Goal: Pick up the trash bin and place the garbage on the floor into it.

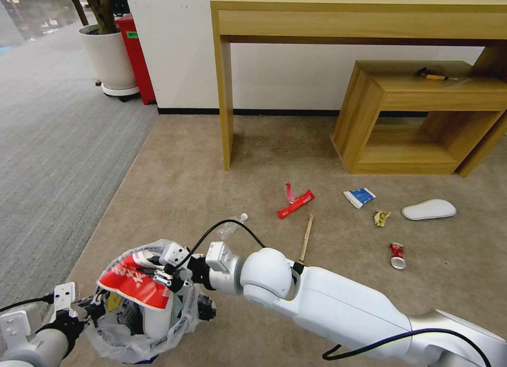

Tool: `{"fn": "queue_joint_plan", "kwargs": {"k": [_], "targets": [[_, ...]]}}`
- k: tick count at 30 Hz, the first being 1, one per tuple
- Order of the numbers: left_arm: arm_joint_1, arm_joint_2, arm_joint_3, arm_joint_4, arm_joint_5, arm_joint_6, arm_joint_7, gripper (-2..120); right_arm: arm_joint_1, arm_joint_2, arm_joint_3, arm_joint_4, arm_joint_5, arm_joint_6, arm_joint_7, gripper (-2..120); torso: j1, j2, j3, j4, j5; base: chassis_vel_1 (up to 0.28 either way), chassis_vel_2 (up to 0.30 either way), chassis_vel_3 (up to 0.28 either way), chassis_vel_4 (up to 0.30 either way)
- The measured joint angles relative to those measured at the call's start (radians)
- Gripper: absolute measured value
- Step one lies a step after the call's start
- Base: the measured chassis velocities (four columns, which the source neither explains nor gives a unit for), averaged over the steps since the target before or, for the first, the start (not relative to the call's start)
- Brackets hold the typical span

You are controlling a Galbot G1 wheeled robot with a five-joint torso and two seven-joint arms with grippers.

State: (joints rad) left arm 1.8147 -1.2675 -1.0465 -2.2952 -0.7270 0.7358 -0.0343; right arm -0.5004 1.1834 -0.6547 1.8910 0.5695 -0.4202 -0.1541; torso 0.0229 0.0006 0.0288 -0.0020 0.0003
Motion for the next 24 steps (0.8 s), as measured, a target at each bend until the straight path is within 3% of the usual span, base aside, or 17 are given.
{"fn": "queue_joint_plan", "kwargs": {"k": [1,2,7,11,14,15,18,19,22,24], "targets": [[-0.001,0.000,0.000,-0.001,0.000,0.000,0.000,1,-0.004,-0.001,-0.001,0.001,0.003,0.000,0.008,41,0.000,0.000,0.000,0.0000,0.0000,0.000,0.000,0.000,0.000],[0.000,-0.002,-0.001,-0.001,-0.001,0.000,-0.001,1,-0.016,0.001,0.010,0.002,0.010,0.003,0.033,54,0.000,0.000,0.000,0.0000,0.0000,0.000,0.000,0.000,0.000],[0.004,-0.006,-0.004,-0.001,-0.001,0.000,-0.001,1,-0.037,0.006,0.063,0.007,0.041,0.013,0.101,70,0.000,0.000,0.000,0.0001,0.0000,0.000,0.000,0.000,0.000],[0.006,-0.010,-0.009,0.001,-0.001,0.000,0.002,1,-0.073,0.006,0.155,0.010,0.066,0.021,0.193,84,0.000,0.000,0.000,0.0001,0.0001,0.000,0.000,0.000,0.000],[0.010,-0.015,-0.017,0.005,-0.002,0.000,0.010,1,-0.149,-0.037,0.297,0.001,0.059,0.044,0.251,97,0.000,0.000,0.000,0.0002,0.0001,0.000,0.000,0.000,0.000],[0.010,-0.015,-0.017,0.005,-0.002,0.000,0.010,1,-0.149,-0.037,0.297,0.001,0.059,0.044,0.251,97,0.000,0.000,0.000,0.0002,0.0001,0.000,0.000,0.000,0.000],[0.012,-0.020,-0.025,0.012,-0.003,0.000,0.020,1,-0.304,-0.114,0.481,-0.011,-0.004,0.081,0.251,100,0.000,0.000,0.000,0.0001,0.0002,0.000,0.000,0.000,0.000],[0.012,-0.020,-0.025,0.012,-0.003,0.000,0.020,1,-0.304,-0.114,0.481,-0.011,-0.004,0.081,0.251,100,0.000,0.000,0.000,0.0001,0.0002,0.000,0.000,0.000,0.000],[0.012,-0.021,-0.028,0.014,-0.003,0.000,0.028,1,-0.463,-0.140,0.655,-0.013,-0.054,0.114,0.223,100,0.000,0.000,0.000,-0.0002,0.0003,0.000,0.000,0.000,0.000],[0.012,-0.021,-0.028,0.014,-0.003,-0.001,0.030,1,-0.499,-0.140,0.697,-0.013,-0.065,0.123,0.214,100,0.000,0.000,0.000,-0.0002,0.0003,0.000,0.000,0.000,0.000]]}}
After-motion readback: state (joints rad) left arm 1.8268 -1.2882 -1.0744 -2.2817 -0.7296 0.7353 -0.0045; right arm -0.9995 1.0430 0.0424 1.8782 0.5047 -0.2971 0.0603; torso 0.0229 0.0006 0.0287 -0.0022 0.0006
